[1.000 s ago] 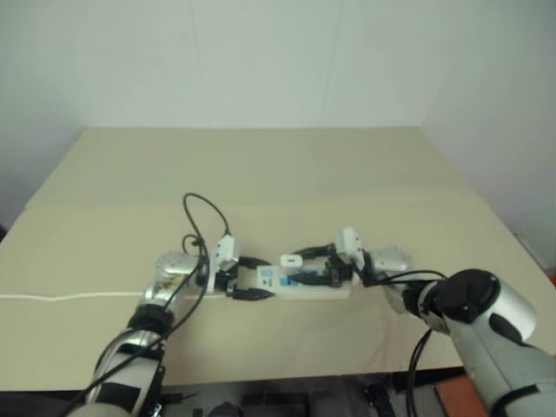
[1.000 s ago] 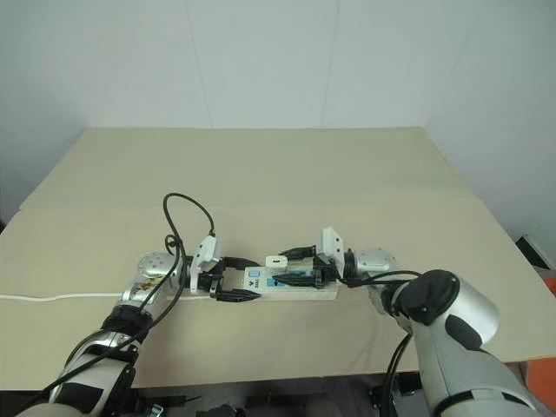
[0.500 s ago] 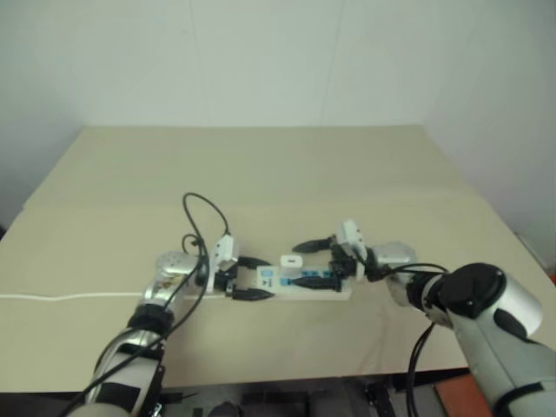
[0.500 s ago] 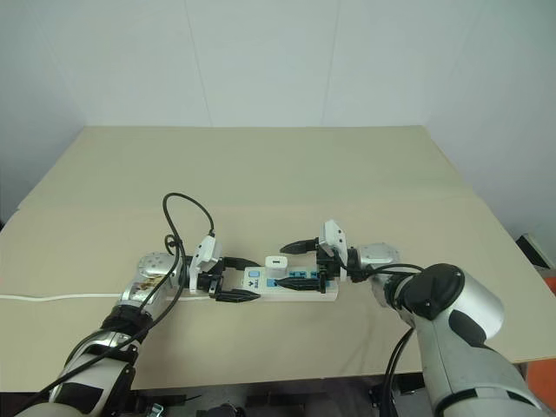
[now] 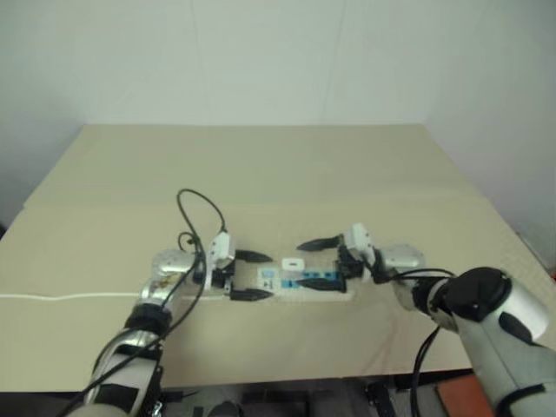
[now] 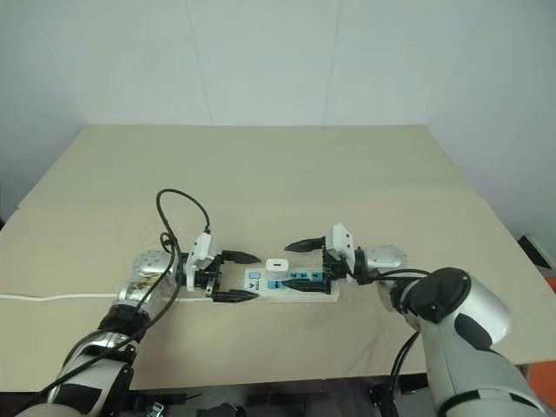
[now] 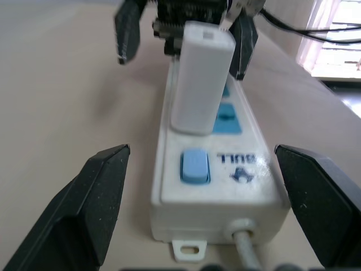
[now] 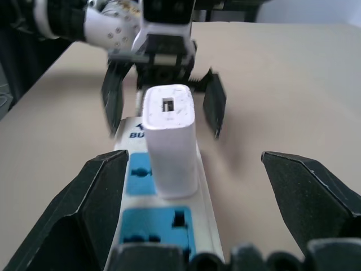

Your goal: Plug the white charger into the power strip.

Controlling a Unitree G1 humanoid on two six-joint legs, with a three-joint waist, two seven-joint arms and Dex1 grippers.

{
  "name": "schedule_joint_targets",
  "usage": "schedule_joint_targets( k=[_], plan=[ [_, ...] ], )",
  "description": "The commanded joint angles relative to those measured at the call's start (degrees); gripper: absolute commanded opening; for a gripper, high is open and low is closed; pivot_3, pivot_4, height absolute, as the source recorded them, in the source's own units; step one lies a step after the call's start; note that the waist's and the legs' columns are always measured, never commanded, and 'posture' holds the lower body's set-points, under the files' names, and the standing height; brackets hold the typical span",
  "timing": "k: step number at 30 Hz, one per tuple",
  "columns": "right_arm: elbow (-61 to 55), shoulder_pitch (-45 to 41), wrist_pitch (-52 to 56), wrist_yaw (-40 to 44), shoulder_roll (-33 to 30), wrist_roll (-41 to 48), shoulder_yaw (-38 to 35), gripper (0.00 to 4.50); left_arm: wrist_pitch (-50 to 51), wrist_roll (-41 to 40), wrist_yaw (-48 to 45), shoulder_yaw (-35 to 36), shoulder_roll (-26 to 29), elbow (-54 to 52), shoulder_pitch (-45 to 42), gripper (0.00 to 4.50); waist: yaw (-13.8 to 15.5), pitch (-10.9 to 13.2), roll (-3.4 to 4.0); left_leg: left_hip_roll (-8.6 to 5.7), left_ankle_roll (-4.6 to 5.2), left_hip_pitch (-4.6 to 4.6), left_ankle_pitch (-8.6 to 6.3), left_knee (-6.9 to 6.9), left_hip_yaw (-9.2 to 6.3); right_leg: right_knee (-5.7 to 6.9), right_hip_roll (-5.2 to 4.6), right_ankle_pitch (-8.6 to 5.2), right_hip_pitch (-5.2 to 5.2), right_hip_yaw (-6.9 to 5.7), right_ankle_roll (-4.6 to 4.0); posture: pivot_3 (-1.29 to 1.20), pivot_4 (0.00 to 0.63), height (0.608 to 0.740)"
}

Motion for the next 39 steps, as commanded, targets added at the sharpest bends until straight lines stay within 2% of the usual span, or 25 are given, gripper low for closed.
schedule_joint_targets(
  k=[1, 5, 11, 22, 39],
  plan=[
    [1.4, -3.4, 2.1, 7.1, -6.2, 1.4, -3.4, 4.50, 5.9, -5.2, -2.9, 3.5, 4.6, -6.8, 0.2, 4.48, 0.0, 0.1, 0.08, 0.00, 0.00, 0.00, 0.00, 0.00, 0.00, 0.00, 0.00, 0.00, 0.00, 0.00, 0.00, 0.00, 0.150, 0.740],
    [1.4, -4.7, 4.2, 12.1, -14.0, -0.9, -3.7, 4.50, 11.5, -8.3, -5.9, 3.5, 11.2, -12.7, 1.6, 4.48, 0.0, 0.2, 0.30, 0.00, 0.02, 0.02, -0.01, -0.05, 0.04, -0.04, 0.01, -0.01, -0.01, -0.01, 0.01, 0.00, 0.150, 0.740],
    [1.4, -4.0, 5.3, 12.2, -21.7, -5.6, -4.0, 4.50, 7.8, -6.6, -5.9, 3.3, 15.6, -9.4, 2.8, 4.48, 0.0, 0.6, 0.70, -0.01, 0.05, 0.07, -0.04, -0.12, 0.12, -0.06, 0.00, -0.01, -0.01, 0.02, 0.01, 0.00, 0.150, 0.740],
    [1.4, -3.0, 6.4, 12.2, -23.0, -7.6, -4.4, 4.50, 7.5, -6.0, -5.5, 3.3, 13.2, -9.5, 3.7, 4.48, -0.1, 0.7, 0.85, 0.00, 0.04, 0.05, -0.03, -0.12, 0.18, -0.06, 0.00, -0.01, -0.03, 0.04, 0.01, 0.00, 0.150, 0.740],
    [1.4, -0.4, 7.2, 12.2, -23.8, -7.5, -4.2, 4.50, 7.6, -6.8, -5.9, 1.9, 12.8, -8.9, 3.3, 4.48, -0.1, 0.8, 0.88, 0.01, 0.04, 0.05, -0.03, -0.12, 0.19, -0.05, 0.00, -0.01, -0.03, 0.04, 0.01, 0.00, 0.150, 0.740]
  ],
)
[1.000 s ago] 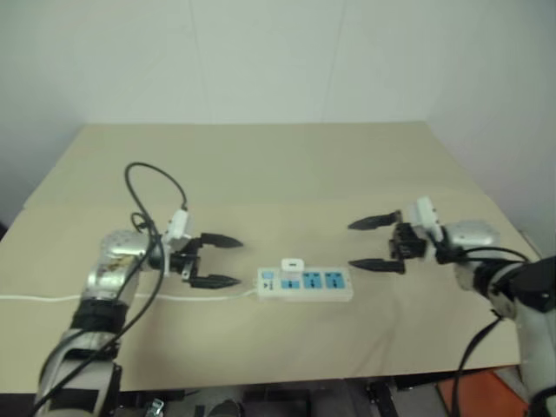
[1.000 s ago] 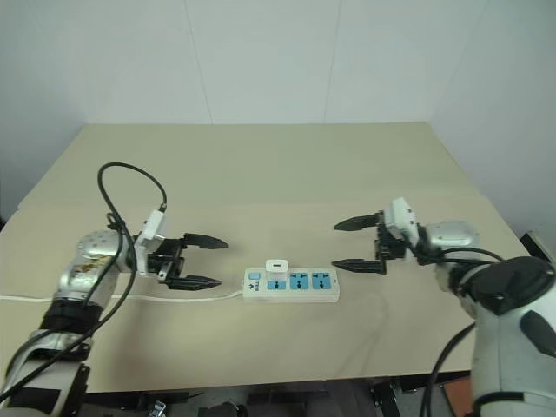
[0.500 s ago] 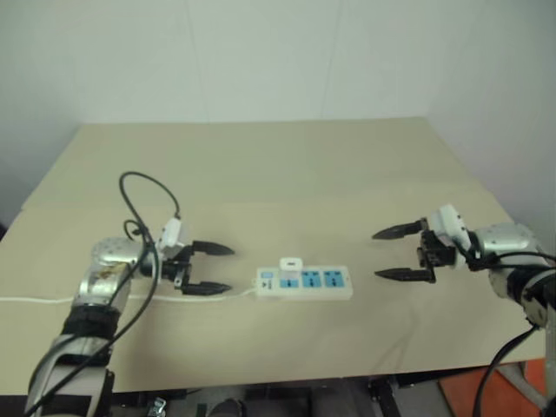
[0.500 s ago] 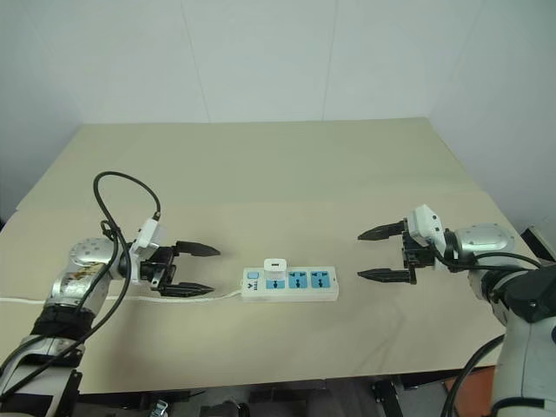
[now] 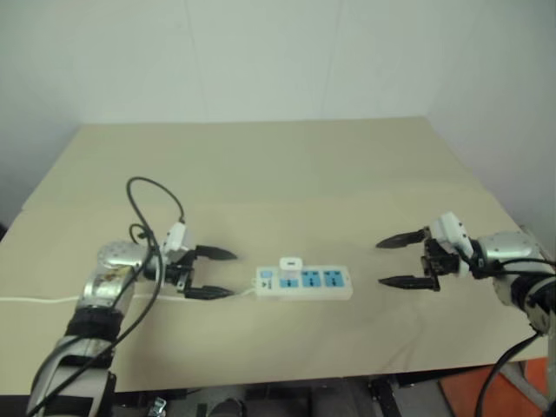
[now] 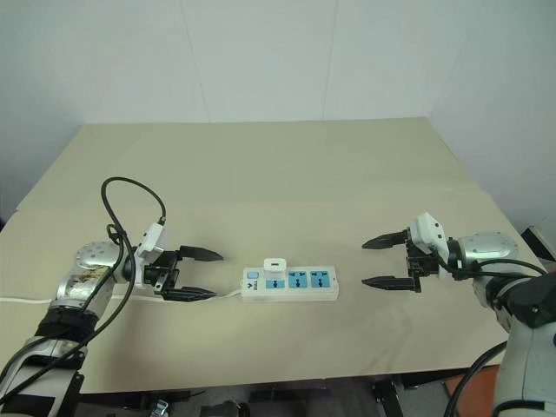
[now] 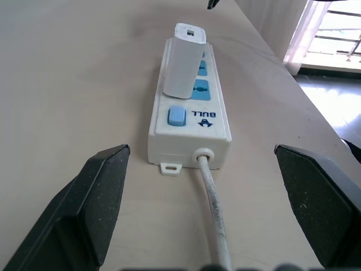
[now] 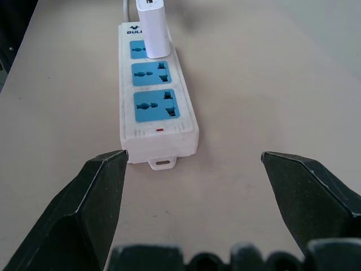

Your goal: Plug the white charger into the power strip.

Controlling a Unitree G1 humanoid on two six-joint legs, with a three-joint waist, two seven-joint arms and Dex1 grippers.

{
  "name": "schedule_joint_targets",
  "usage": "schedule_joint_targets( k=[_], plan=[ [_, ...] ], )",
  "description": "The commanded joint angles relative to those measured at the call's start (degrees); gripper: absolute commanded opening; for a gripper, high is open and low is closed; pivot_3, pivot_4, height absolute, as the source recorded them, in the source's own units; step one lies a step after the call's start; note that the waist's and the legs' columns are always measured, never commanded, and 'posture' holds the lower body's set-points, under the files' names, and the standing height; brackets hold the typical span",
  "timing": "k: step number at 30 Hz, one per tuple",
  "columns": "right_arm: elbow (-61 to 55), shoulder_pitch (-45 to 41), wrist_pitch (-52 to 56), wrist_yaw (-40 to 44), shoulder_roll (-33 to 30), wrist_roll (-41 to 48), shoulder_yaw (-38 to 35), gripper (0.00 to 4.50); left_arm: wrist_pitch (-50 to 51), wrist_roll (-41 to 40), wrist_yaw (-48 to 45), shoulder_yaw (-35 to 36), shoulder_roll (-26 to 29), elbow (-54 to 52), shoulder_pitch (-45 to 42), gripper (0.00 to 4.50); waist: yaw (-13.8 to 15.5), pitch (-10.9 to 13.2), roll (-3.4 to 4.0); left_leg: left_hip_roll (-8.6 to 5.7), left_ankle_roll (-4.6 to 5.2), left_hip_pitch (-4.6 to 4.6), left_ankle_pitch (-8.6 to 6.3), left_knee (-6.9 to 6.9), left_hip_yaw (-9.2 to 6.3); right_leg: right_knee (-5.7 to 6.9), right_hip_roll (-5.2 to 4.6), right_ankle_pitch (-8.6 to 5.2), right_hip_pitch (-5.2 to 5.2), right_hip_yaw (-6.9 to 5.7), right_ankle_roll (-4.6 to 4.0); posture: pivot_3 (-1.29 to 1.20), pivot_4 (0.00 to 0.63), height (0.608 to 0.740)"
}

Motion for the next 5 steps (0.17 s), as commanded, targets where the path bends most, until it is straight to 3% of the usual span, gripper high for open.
schedule_joint_targets(
  k=[1, 5],
  plan=[
    [1.4, -0.2, 0.7, 3.0, -0.9, 0.9, -0.6, 4.50, -0.3, -1.1, -0.3, 0.4, 0.1, -1.3, -0.8, 4.48, 0.0, 0.0, 0.00, 0.00, 0.00, 0.00, 0.00, 0.00, 0.00, 0.00, 0.00, 0.00, 0.00, 0.00, 0.00, 0.00, 0.150, 0.740],
    [1.4, -0.5, 0.8, 3.0, -0.1, 1.1, -0.2, 4.50, 0.0, -0.9, -0.3, 0.6, -0.6, -2.0, -0.8, 4.48, 0.0, 0.0, 0.00, 0.00, 0.00, 0.00, 0.00, 0.00, 0.00, -0.01, 0.00, 0.00, 0.00, 0.00, 0.00, 0.00, 0.150, 0.740]
  ],
)
